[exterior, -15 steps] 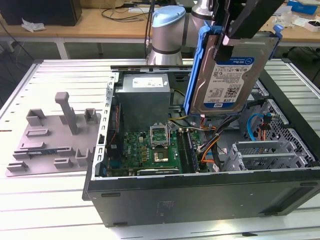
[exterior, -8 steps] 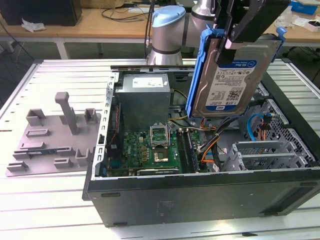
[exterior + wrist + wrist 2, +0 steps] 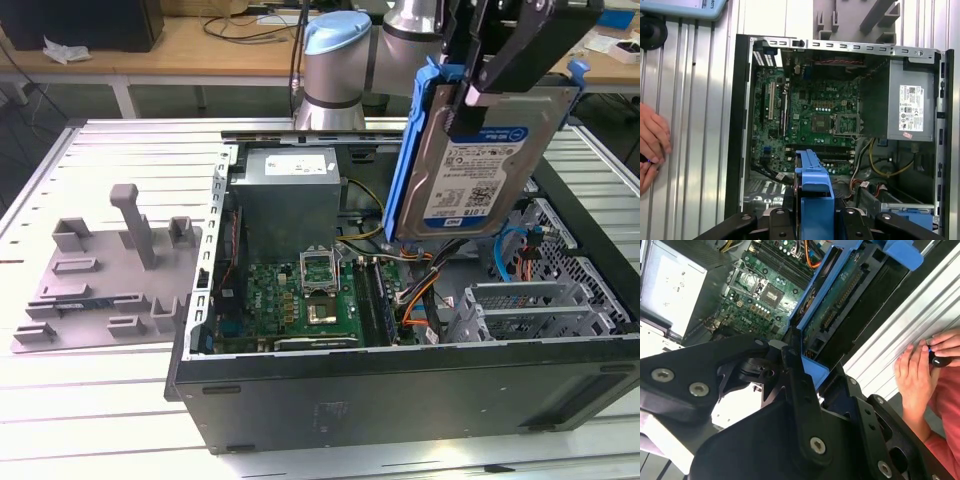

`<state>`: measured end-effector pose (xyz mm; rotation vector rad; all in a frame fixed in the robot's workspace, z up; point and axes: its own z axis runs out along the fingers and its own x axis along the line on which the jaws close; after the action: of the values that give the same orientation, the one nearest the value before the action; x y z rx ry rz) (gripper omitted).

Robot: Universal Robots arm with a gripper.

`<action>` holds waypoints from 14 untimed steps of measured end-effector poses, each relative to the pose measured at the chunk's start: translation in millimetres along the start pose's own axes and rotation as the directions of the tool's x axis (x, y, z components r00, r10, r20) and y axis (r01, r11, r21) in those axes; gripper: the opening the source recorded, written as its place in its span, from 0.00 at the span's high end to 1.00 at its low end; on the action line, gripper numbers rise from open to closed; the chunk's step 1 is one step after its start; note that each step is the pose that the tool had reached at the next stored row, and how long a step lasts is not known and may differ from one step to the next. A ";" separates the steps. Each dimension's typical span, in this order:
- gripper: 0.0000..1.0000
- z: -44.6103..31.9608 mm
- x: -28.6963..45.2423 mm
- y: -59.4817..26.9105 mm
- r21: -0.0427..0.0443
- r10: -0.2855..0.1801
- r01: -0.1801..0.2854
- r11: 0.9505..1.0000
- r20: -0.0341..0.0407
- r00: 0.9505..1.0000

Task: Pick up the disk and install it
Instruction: 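Insert the disk into the insertion slot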

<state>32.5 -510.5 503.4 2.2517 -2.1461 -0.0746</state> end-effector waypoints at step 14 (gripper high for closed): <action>0.63 0.6 18.5 -22.9 0.004 -0.002 0.002 1.000 0.034 0.999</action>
<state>56.2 -527.8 501.3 2.2709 -2.1625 -0.1102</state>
